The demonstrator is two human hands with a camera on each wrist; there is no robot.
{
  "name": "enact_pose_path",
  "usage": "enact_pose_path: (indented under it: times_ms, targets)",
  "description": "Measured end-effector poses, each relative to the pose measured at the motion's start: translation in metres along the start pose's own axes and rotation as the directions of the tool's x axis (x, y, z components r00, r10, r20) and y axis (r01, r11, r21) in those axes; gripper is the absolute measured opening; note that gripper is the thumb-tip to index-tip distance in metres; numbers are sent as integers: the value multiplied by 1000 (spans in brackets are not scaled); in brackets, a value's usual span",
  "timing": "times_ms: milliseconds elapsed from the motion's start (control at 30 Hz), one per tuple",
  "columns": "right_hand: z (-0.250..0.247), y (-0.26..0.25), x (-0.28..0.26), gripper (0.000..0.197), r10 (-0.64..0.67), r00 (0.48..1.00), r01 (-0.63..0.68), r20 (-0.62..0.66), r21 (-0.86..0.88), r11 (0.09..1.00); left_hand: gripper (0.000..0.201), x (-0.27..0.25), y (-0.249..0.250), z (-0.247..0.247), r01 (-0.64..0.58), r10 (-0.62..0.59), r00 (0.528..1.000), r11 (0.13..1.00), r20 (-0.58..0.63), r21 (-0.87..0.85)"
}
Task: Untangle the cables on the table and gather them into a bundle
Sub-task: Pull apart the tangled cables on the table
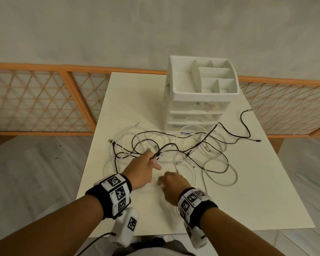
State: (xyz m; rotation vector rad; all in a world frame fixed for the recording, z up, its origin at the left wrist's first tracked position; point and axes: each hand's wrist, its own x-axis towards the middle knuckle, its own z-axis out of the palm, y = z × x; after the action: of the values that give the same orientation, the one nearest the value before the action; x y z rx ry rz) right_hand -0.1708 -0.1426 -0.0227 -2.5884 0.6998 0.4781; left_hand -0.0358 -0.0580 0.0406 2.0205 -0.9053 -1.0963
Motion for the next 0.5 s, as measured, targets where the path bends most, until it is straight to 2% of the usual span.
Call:
enact_pose_path:
  times_ms: [67,100,167,233,300,367,433,500]
  targets:
    - [-21,0,1,22,2,996,1,-92,25,1000,19,-2,-1,2,16,-16,1000,1000,-21,22]
    - [-38,1,0,20,-1,985,14,-173,74,997,19,-3,-3,3,24,-24,999,999,-31,26]
    - [-77,3,-6,24,17,934,49,-356,175,983,22,-2,-7,1,11,-9,999,1000,-35,29]
    - [-123,6,-17,23,80,869,63,-487,270,961,24,2,-11,-4,-2,3,998,1000,-57,4]
    - [-166,13,-33,15,166,784,66,-598,346,936,25,8,-13,-13,-1,-3,994,999,-111,-32]
    - [-198,26,-49,5,302,677,105,-671,494,863,27,12,-9,-24,-4,-12,989,994,-145,-112]
    - [-215,43,-60,6,458,561,194,-689,648,736,31,14,-6,-37,-27,-1,986,986,-164,-164]
    - [-222,62,-66,10,625,444,255,-642,759,599,33,17,-6,-49,-42,24,983,994,-182,-98]
